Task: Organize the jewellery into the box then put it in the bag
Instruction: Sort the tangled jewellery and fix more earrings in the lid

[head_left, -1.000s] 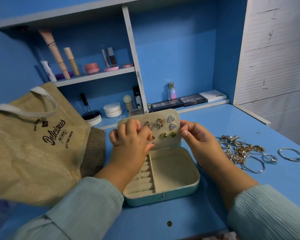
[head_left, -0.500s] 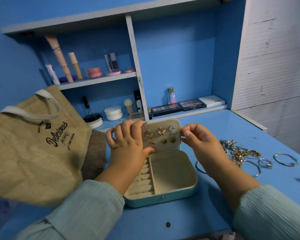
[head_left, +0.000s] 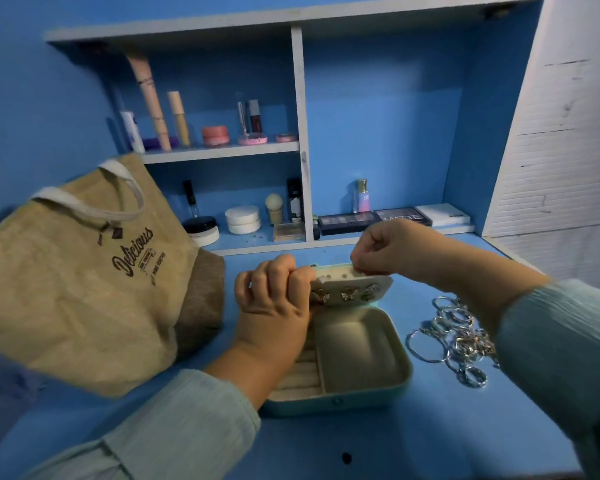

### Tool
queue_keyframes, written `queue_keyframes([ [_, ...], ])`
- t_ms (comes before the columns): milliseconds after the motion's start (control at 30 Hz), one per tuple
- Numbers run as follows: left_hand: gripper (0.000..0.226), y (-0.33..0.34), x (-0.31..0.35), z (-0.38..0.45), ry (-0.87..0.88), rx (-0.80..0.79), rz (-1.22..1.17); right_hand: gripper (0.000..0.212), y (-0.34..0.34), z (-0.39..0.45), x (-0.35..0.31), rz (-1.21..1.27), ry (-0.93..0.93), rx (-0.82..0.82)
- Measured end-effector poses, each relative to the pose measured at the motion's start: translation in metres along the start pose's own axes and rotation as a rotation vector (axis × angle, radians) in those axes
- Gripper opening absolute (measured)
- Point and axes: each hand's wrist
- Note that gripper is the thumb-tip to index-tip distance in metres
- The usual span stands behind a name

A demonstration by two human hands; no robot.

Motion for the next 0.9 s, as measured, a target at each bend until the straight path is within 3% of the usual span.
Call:
queue_keyframes([
  [367, 0.075, -0.001, 0.001, -0.003, -0.025, -0.032, -0.032, 0.015, 0.030, 0.043, -0.009, -0.407, -0.162, -0.400],
  [700, 0.057, -0.004, 0.003, -0.002, -0.021, -0.007, 0.013, 0.023, 0.038, 0.062, -0.011, -0.393, -0.135, -0.636],
  [900, 0.072, -0.005, 0.004, -0.003, -0.026, -0.050, -0.002, 0.012, 0.038, 0.062, -0.003, -0.301, -0.096, -0.635],
])
Point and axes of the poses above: each hand's wrist, its own z-axis towards the middle knuckle, its own y-axis out of the palm, x = y × z, and after that the axes turned 6 degrees about x, right-handed
